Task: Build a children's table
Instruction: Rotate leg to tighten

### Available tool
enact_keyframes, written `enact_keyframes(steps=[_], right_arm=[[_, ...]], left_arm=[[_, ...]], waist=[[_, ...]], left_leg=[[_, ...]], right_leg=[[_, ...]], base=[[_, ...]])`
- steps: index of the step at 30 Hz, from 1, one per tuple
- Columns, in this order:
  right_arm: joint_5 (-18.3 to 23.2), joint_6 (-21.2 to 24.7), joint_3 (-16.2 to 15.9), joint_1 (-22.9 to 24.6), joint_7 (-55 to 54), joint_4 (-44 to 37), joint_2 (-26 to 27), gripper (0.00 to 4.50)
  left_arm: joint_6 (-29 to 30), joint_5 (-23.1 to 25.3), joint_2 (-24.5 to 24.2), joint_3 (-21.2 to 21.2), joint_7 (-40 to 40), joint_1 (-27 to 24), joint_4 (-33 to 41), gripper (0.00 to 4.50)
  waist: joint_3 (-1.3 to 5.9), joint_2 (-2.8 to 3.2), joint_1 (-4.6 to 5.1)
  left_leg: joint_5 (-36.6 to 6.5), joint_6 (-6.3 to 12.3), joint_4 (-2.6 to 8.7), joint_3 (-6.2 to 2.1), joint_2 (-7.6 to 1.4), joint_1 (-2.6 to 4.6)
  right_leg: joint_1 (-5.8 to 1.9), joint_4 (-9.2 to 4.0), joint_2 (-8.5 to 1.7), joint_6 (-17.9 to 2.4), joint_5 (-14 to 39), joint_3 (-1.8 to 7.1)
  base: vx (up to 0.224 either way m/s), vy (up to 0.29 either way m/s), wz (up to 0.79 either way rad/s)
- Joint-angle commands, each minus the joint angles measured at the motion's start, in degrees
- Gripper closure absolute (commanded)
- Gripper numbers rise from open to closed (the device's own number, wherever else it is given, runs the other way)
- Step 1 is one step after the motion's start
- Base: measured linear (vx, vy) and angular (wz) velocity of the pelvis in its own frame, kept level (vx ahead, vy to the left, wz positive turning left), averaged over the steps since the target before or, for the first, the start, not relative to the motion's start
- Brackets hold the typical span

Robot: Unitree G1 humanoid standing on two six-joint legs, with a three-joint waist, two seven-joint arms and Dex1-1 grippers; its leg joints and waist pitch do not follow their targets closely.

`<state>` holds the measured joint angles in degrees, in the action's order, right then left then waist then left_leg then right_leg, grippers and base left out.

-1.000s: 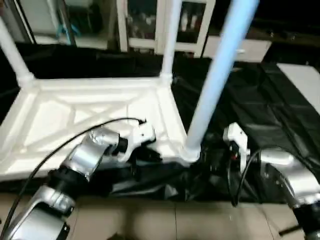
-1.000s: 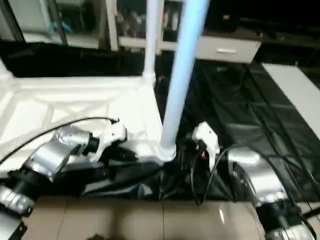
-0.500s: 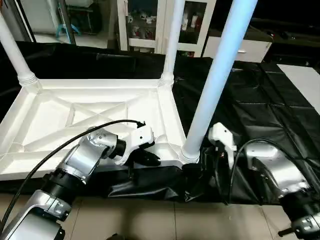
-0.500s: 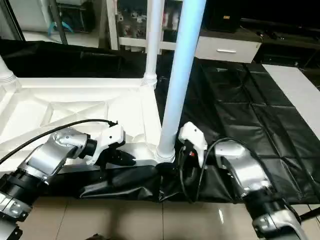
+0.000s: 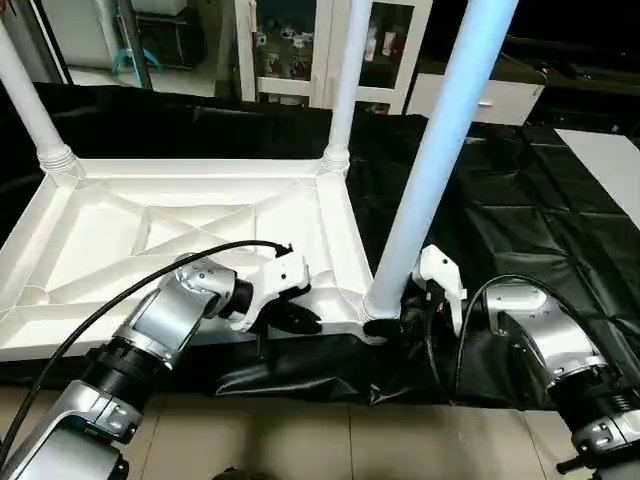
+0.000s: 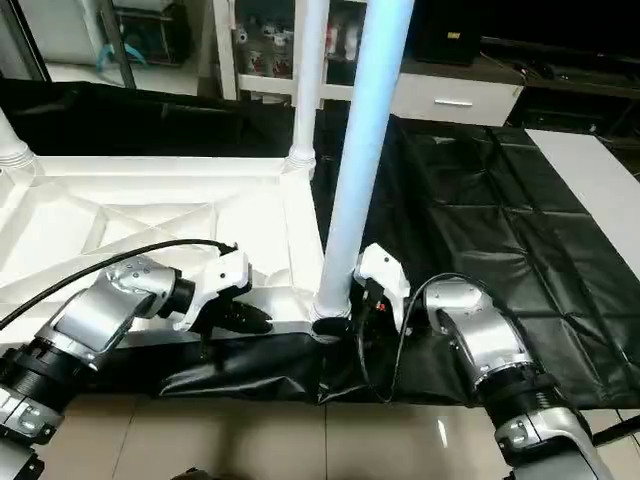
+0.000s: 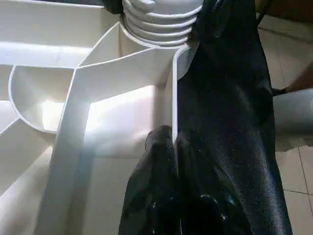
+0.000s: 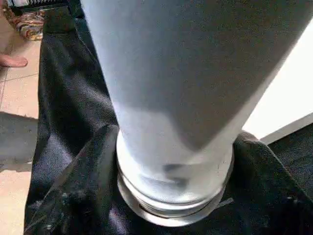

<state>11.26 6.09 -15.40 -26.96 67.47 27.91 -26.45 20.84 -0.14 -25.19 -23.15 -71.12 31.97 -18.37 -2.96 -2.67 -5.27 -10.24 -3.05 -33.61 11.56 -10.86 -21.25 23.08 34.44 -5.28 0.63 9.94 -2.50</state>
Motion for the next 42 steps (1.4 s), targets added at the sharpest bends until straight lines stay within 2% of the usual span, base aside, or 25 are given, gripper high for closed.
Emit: enact_keyframes(steps=[1, 13, 17, 18, 19, 20, 22, 23, 25, 27, 28, 31, 32, 33, 34, 35, 36, 39, 42], right_arm=[[-1.0, -0.6, -0.4, -0.4, 2.1, 0.6, -0.1, 1.7], [-2.6, -3.1, -1.5, -0.4, 3.4, 2.5, 0.0, 1.78], [-2.2, -2.9, -1.0, -0.4, 2.8, 3.0, 0.8, 1.78], [-2.8, -2.2, 0.0, -0.9, -1.2, 4.8, 2.2, 1.78], [-3.2, -1.8, 0.4, -1.1, -3.3, 5.7, 2.8, 1.78], [-3.9, -1.2, 0.8, -1.5, -6.2, 6.9, 3.6, 1.78], [-4.4, -0.3, 1.2, -1.6, -8.7, 7.7, 4.4, 1.78], [-4.5, 0.6, 1.6, -1.6, -10.8, 8.3, 5.3, 1.78], [-3.7, 3.8, 3.6, -1.6, -18.3, 9.6, 9.3, 1.78], [-3.4, 4.7, 4.9, -2.1, -23.0, 10.5, 11.7, 1.78], [-3.3, 5.1, 5.8, -2.4, -26.1, 11.3, 13.1, 1.78], [-4.2, 3.5, 9.7, -4.8, -41.9, 16.2, 19.1, 1.78], [-3.9, 2.6, 11.3, -5.6, -47.0, 17.8, 21.0, 1.78], [-2.8, 1.7, 13.7, -6.5, -52.3, 19.4, 23.3, 1.78], [-2.8, 1.7, 13.7, -6.5, -52.3, 19.4, 23.3, 1.78], [-1.2, -0.6, 17.6, -8.3, -61.4, 22.0, 27.3, 1.78], [-0.7, -1.6, 18.7, -9.0, -63.9, 22.9, 28.7, 1.78], [-2.0, -4.2, 18.4, -10.2, -65.7, 24.1, 30.1, 1.78], [-2.6, -6.0, 18.6, -11.3, -65.6, 25.2, 30.7, 1.78]], left_arm=[[0.5, 0.8, 0.5, -3.3, -1.7, -1.1, 0.0, 4.5], [0.2, 1.1, 0.5, -3.8, -1.5, -1.3, 0.1, 4.5], [0.0, 1.3, 0.4, -3.8, -1.2, -1.5, 0.1, 4.5], [-0.8, 1.6, 1.0, -3.2, 0.5, -1.4, -0.5, 4.5], [-1.2, 1.8, 1.4, -2.9, 1.5, -1.3, -0.9, 4.5], [-1.5, 1.9, 2.1, -2.2, 3.1, -1.0, -1.7, 4.5], [-1.5, 1.9, 2.9, -1.5, 4.7, -0.6, -2.4, 4.5], [-1.4, 1.8, 3.8, -0.8, 6.2, -0.2, -3.1, 4.5], [-0.7, 1.6, 7.7, 2.0, 12.9, 1.8, -6.5, 4.5], [-0.4, 2.0, 9.6, 3.1, 16.8, 3.0, -8.6, 4.5], [-0.2, 2.3, 10.8, 3.7, 19.4, 3.9, -9.9, 4.5], [0.3, 3.4, 15.9, 6.3, 30.0, 7.5, -15.8, 4.5], [0.0, 3.9, 17.4, 7.0, 33.6, 8.7, -17.7, 4.5], [-0.7, 4.6, 18.9, 7.7, 37.1, 10.0, -19.8, 4.5], [-0.7, 4.6, 18.9, 7.7, 37.1, 10.0, -19.8, 4.5], [-2.9, 5.9, 21.3, 8.2, 42.3, 12.0, -23.3, 4.5], [-3.9, 6.2, 22.1, 8.3, 44.0, 12.7, -24.4, 4.5], [-5.7, 6.4, 23.4, 8.4, 45.7, 13.8, -25.8, 4.5], [-7.0, 6.6, 23.8, 8.2, 45.6, 14.5, -27.0, 4.5]], waist=[[3.67, 0.18, 0.04], [3.73, 0.15, -0.02], [3.7, 0.15, -0.02], [3.68, 0.16, 0.04], [3.59, -0.05, 0.2], [3.48, 0.1, 0.23], [3.18, 0.11, 0.56], [3.09, -0.08, 0.74], [3.01, -0.01, 0.96], [3.04, 0.02, 1.34], [3.03, 0.0, 1.74], [3.25, 0.05, 2.4], [3.22, 0.05, 2.66], [3.22, 0.22, 2.69], [3.21, 0.13, 2.78], [3.33, 0.28, 2.62], [3.32, 0.5, 2.76], [3.41, 0.32, 2.47], [3.63, 0.16, 2.13]], left_leg=[[-12.7, 1.39, 4.02, -0.98, -2.44, 1.17], [-12.9, 1.44, 3.99, -1.02, -2.44, 1.24], [-12.9, 1.6, 3.99, -1.02, -2.44, 1.18], [-13.1, 1.4, 4.04, -1.04, -2.48, 1.18], [-14.1, 1.07, 4.17, -1.08, -2.45, 1.17], [-15.1, 0.75, 4.23, -1.1, -2.46, 1.26], [-20.0, -1.23, 4.57, -1.38, -2.43, 1.55], [-21.0, -1.59, 4.63, -1.45, -2.37, 1.5], [-23.4, -2.53, 4.76, -1.83, -2.37, 1.56], [-26.7, -3.72, 4.74, -2.25, -2.26, 1.99], [-27.2, -3.91, 4.93, -2.43, -2.22, 1.68], [-27.1, -4.15, 4.92, -2.63, -2.07, 1.56], [-27.1, -3.95, 4.86, -2.47, -1.95, 1.6], [-27.6, -3.99, 4.82, -2.47, -1.93, 1.84], [-28.1, -3.86, 4.75, -2.41, -1.86, 2.04], [-27.8, -3.34, 4.73, -2.42, -1.85, 2.01], [-28.4, -3.38, 4.8, -2.38, -1.88, 2.26], [-27.0, -2.68, 5.01, -2.06, -1.93, 1.93], [-22.9, -1.27, 5.01, -1.73, -1.85, 1.35]], right_leg=[[-2.26, -3.19, -2.87, -15.0, 8.6, 1.9], [-2.33, -3.17, -2.84, -15.2, 8.6, 1.85], [-2.35, -3.21, -2.87, -15.2, 8.9, 1.85], [-2.28, -3.25, -2.92, -15.2, 9.2, 1.88], [-2.26, -3.44, -2.87, -14.9, 10.6, 1.82], [-2.09, -3.54, -2.87, -14.7, 11.9, 1.84], [-1.8, -4.26, -2.97, -12.6, 19.3, 1.79], [-1.75, -4.44, -2.95, -12.0, 21.0, 1.78], [-1.56, -4.85, -3.08, -10.3, 25.1, 1.65], [-1.02, -5.42, -3.24, -8.6, 29.5, 1.4], [-1.17, -5.58, -3.22, -7.8, 30.2, 1.24], [-1.13, -5.75, -3.3, -7.5, 29.8, 1.05], [-0.77, -6.01, -3.28, -7.5, 29.2, 1.08], [-0.61, -6.11, -3.23, -7.4, 29.4, 1.07], [-0.43, -6.25, -3.1, -7.3, 29.7, 0.99], [-0.61, -6.38, -3.21, -7.3, 28.8, 0.93], [-0.26, -6.48, -3.08, -7.4, 27.9, 0.94], [-0.53, -6.11, -2.86, -8.0, 22.6, 1.15], [-1.16, -5.37, -2.99, -9.3, 17.3, 1.53]], base=[[0.0, 0.0, 0.0], [0.0, 0.0, 0.0], [0.0, 0.0, 0.0], [0.0, 0.0, 0.0], [0.0, 0.0, 0.0], [0.0, 0.0, 0.0], [0.0, 0.0, 0.0], [0.0, 0.0, 0.0], [-0.026, 0.005, -0.03], [-0.054, 0.012, -0.05], [-0.05, 0.021, -0.08], [0.0, 0.0, 0.0], [-0.053, 0.031, -0.11], [0.0, 0.0, 0.0], [0.0, 0.0, 0.0], [0.0, 0.0, 0.0], [0.0, 0.0, 0.0], [0.0, 0.0, 0.0], [0.0, 0.0, 0.0]])
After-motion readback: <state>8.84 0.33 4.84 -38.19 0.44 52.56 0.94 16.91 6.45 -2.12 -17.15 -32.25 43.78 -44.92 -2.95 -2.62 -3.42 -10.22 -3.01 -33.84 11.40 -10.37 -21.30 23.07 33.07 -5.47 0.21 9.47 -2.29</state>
